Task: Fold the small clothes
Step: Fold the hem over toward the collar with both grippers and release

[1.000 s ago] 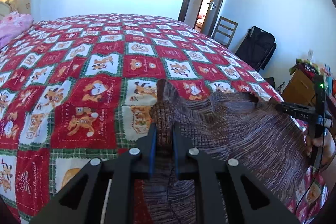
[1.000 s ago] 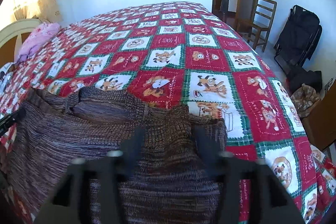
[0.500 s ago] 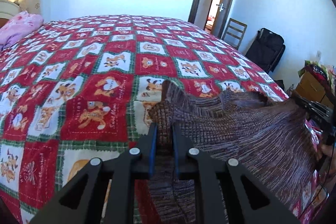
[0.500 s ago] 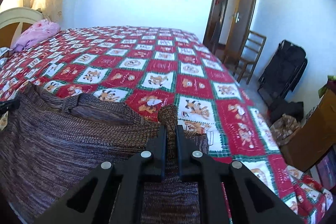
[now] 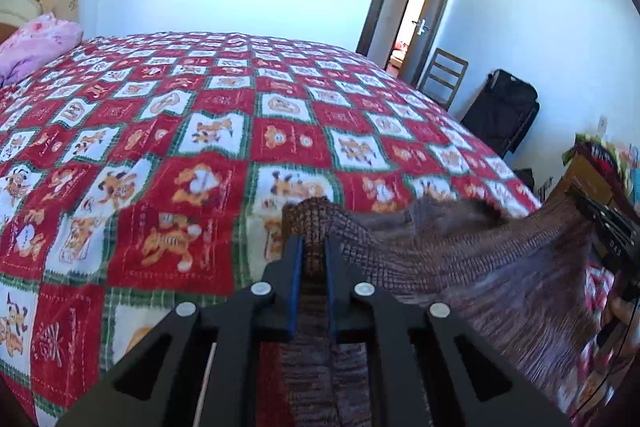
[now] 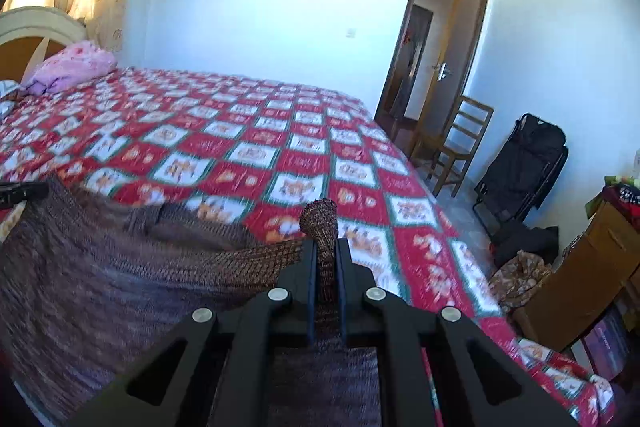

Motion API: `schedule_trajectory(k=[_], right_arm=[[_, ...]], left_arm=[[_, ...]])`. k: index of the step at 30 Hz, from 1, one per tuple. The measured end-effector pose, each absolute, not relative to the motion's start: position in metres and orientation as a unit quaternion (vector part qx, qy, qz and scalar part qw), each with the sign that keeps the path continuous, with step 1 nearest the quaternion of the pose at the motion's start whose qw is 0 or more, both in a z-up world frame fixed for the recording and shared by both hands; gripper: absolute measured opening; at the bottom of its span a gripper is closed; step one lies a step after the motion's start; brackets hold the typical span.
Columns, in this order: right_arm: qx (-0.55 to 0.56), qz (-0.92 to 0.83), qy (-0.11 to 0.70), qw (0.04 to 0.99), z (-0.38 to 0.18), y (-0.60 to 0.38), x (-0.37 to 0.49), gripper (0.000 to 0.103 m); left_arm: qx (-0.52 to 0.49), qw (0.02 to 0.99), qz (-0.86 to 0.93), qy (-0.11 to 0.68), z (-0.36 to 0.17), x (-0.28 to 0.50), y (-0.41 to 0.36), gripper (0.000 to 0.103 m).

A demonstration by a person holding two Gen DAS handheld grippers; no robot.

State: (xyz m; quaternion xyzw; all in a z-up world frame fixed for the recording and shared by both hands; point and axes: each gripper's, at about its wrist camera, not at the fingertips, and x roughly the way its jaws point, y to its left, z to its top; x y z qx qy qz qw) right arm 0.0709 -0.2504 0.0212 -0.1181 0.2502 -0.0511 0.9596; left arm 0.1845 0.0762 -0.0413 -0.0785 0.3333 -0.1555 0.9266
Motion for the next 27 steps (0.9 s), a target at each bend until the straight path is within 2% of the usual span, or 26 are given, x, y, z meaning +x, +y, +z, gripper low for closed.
schedule_trajectory(k=[6,9,12,13,14,17,19,20,22,23,24,27], right_arm=[[-0.112,-0.082,0.227,0.964,0.037,-0.267,0.093,0.008],[-0.095,-0.112,0.272,0.951,0.005,-0.285,0.124,0.008],[-0.069,-0.128,0.353,0.924,-0.04,-0.303,0.151,0.009],[-0.07,-0.125,0.369,0.918,-0.044,-0.303,0.157,0.009],[-0.077,-0.123,0.366,0.919,-0.042,-0.3,0.157,0.011],[-0.092,-0.108,0.367,0.919,-0.039,-0.292,0.156,0.016],[-0.074,-0.118,0.337,0.931,-0.025,-0.296,0.141,0.017],[-0.058,-0.124,0.32,0.937,-0.019,-0.302,0.133,0.018],[-0.004,-0.142,0.28,0.949,0.0,-0.314,0.105,0.038],[0.019,-0.154,0.262,0.952,0.012,-0.319,0.085,0.06],[0.029,-0.165,0.25,0.954,0.018,-0.32,0.07,0.065],[0.032,-0.162,0.262,0.951,0.024,-0.308,0.031,0.063]], left_arm=[[-0.077,0.934,-0.137,0.321,-0.029,0.211,0.068,0.011],[-0.076,0.925,-0.128,0.349,-0.05,0.229,0.059,0.011],[-0.054,0.909,-0.119,0.395,-0.075,0.242,0.049,0.012],[-0.059,0.907,-0.117,0.4,-0.076,0.244,0.051,0.018],[-0.065,0.907,-0.113,0.4,-0.074,0.243,0.054,0.018],[-0.055,0.906,-0.112,0.405,-0.072,0.241,0.057,0.029],[-0.033,0.91,-0.095,0.401,-0.065,0.233,0.063,0.058],[-0.029,0.914,-0.087,0.396,-0.061,0.229,0.067,0.063],[-0.024,0.918,-0.076,0.388,-0.051,0.217,0.077,0.075],[-0.02,0.919,-0.074,0.386,-0.046,0.209,0.081,0.075],[-0.019,0.92,-0.075,0.383,-0.043,0.203,0.083,0.075],[-0.009,0.919,-0.108,0.378,-0.034,0.171,0.075,0.076]])
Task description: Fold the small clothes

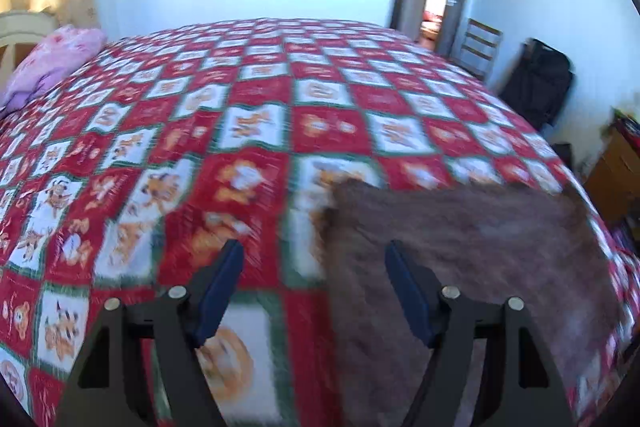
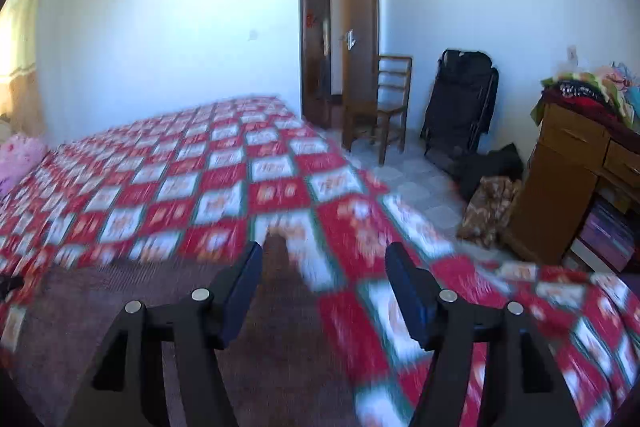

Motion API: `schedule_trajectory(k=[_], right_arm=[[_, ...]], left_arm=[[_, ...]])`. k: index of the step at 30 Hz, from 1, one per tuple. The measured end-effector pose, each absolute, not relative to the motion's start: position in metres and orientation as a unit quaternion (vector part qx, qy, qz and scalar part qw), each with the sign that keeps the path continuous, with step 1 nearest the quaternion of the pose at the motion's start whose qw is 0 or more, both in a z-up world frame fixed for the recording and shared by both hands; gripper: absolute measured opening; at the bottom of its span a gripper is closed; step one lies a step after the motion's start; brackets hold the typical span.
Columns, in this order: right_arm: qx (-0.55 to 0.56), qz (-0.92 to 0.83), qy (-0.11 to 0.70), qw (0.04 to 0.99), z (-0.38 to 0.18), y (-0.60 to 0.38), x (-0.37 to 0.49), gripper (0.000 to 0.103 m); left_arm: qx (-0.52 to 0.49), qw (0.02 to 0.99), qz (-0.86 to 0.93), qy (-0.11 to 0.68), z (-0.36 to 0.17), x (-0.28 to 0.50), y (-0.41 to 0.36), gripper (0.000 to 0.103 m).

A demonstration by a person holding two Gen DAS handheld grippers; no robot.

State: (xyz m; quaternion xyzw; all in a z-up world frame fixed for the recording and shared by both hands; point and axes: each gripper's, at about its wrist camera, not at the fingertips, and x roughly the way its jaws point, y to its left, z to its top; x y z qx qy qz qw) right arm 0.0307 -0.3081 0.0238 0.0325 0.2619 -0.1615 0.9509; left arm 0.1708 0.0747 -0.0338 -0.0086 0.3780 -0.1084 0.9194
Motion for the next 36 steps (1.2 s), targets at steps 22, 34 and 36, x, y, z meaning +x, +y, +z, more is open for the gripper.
schedule_trajectory(k=[22,34,36], right_arm=[[0.039,-0.128,0.29,0.948,-0.081,-0.271,-0.047,0.026],[0.032,-0.134,0.286,0.948,-0.077,-0.268,-0.048,0.027],[0.034,-0.133,0.286,0.949,-0.077,-0.268,-0.048,0.027]], left_arm=[[0.026,0.921,-0.138,0.364,-0.07,0.047,0.038,0.076],[-0.181,0.9,-0.107,0.381,-0.065,0.027,0.099,0.095],[-0.199,0.892,-0.09,0.396,-0.072,0.017,0.095,0.094]])
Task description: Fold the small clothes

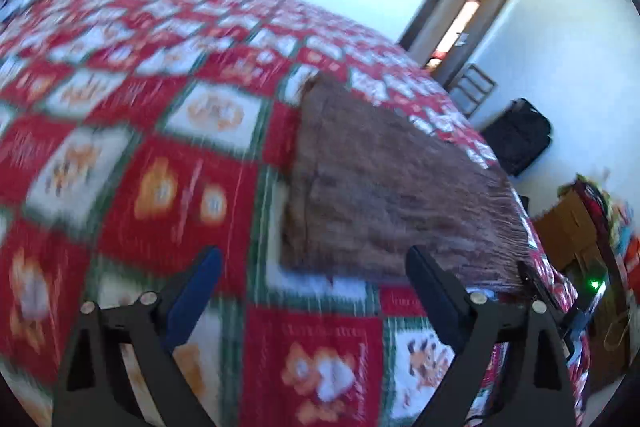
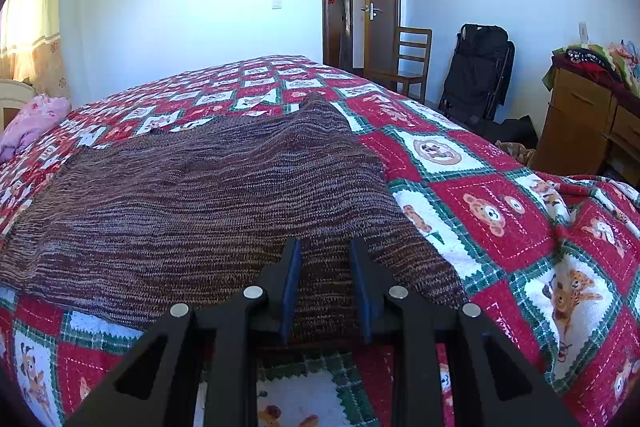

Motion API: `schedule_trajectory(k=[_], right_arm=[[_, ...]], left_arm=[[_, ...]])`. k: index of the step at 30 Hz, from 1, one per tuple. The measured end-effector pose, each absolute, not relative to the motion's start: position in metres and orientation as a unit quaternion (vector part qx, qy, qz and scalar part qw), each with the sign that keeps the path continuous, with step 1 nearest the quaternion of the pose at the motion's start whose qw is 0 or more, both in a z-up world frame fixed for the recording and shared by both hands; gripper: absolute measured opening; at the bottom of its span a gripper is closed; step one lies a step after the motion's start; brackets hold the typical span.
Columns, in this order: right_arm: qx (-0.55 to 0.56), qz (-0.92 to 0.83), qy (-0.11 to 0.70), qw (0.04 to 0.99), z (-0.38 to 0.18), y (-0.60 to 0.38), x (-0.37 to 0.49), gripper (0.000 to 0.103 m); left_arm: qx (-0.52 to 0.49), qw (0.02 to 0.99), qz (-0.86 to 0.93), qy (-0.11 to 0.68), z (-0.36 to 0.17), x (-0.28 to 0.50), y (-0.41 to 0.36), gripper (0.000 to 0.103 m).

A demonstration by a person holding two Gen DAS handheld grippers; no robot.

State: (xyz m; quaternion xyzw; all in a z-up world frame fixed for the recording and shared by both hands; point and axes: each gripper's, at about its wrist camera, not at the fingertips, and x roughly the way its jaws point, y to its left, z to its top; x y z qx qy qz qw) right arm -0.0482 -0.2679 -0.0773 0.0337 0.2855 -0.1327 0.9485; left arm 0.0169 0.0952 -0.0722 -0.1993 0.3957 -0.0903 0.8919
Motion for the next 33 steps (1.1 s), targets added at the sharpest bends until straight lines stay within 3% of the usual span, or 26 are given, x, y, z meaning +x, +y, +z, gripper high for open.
schedule_trajectory(k=[7,11,15,24,26,27,28,33], right_arm=[[0.038,-0.129,0.284,0.949,-0.077,-0.269,-0.049,0.027],[0.039,-0.128,0.284,0.949,-0.077,-0.269,-0.049,0.027],[0.042,-0.126,0.283,0.95,-0.076,-0.27,-0.049,0.028],[0.041,-0.127,0.281,0.95,-0.077,-0.268,-0.048,0.029],[0.039,-0.128,0.283,0.95,-0.077,-0.268,-0.047,0.029],[0.039,-0.127,0.285,0.949,-0.076,-0.268,-0.046,0.03],[0.041,-0.124,0.29,0.948,-0.075,-0.269,-0.045,0.031],[0.079,-0.093,0.327,0.937,-0.043,-0.277,-0.034,0.035]], left_arm=[[-0.257,0.866,-0.11,0.414,-0.083,0.022,0.077,0.094],[-0.315,0.86,-0.114,0.386,-0.079,0.047,0.08,0.094],[-0.315,0.872,-0.11,0.358,-0.074,0.058,0.081,0.075],[-0.283,0.883,-0.089,0.363,-0.086,0.052,0.078,0.072],[-0.303,0.871,-0.117,0.368,-0.087,0.058,0.078,0.054],[-0.306,0.865,-0.127,0.377,-0.089,0.06,0.078,0.027],[-0.308,0.86,-0.135,0.384,-0.091,0.062,0.076,0.018],[-0.286,0.873,-0.15,0.366,-0.083,0.054,0.077,0.018]])
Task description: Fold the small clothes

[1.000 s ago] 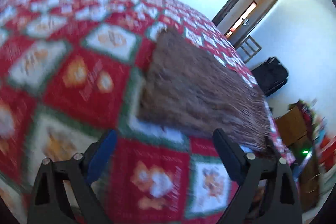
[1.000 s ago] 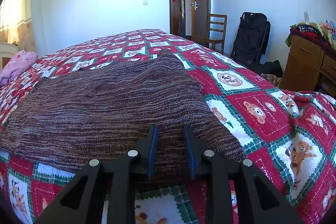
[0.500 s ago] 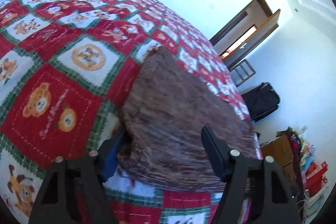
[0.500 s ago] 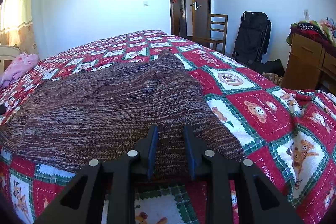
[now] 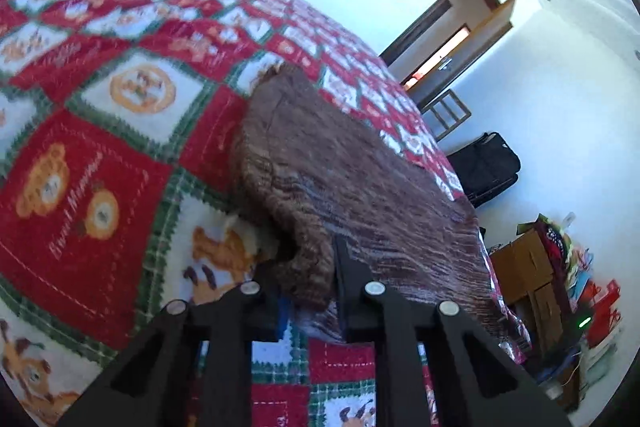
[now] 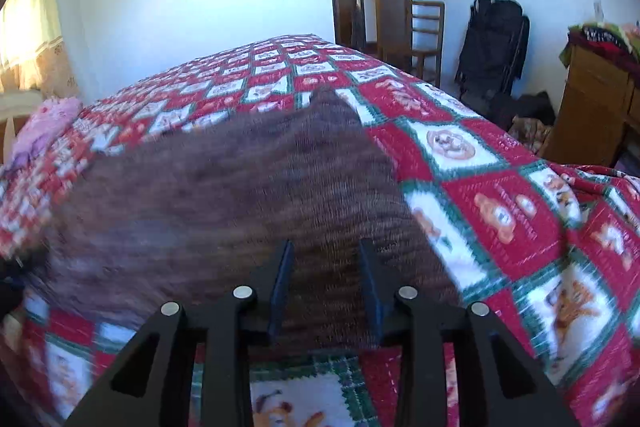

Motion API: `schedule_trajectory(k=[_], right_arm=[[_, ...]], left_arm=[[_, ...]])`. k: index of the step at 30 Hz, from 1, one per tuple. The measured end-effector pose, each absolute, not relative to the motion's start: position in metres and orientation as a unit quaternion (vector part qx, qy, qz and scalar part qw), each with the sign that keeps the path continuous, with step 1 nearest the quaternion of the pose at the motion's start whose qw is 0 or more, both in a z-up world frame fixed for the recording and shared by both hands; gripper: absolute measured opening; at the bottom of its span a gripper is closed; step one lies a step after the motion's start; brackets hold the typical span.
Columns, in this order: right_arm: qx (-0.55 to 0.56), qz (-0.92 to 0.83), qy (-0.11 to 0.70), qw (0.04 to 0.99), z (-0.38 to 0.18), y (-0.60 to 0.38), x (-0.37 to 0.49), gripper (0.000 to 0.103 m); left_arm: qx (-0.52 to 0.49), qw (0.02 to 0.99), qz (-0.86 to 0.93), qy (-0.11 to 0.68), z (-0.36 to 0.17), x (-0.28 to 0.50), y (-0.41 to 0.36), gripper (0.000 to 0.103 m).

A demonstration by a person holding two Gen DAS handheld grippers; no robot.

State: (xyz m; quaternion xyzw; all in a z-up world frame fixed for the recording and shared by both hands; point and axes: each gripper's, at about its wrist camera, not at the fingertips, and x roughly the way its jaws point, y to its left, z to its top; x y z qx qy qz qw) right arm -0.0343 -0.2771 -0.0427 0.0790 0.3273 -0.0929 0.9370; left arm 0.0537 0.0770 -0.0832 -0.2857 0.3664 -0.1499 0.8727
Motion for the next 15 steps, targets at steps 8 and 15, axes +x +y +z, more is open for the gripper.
schedule_trajectory(k=[8,15], right_arm=[[0.102,0.1,0.331,0.933,0.025,-0.191,0.021,0.084],[0.033,0.174,0.411,0.894,-0.005,-0.072,0.119,0.083]], left_arm=[[-0.327,0.856,-0.13,0.379,-0.1,0.057,0.089,0.025],[-0.335,0.855,-0.156,0.363,-0.099,0.055,0.092,0.019]])
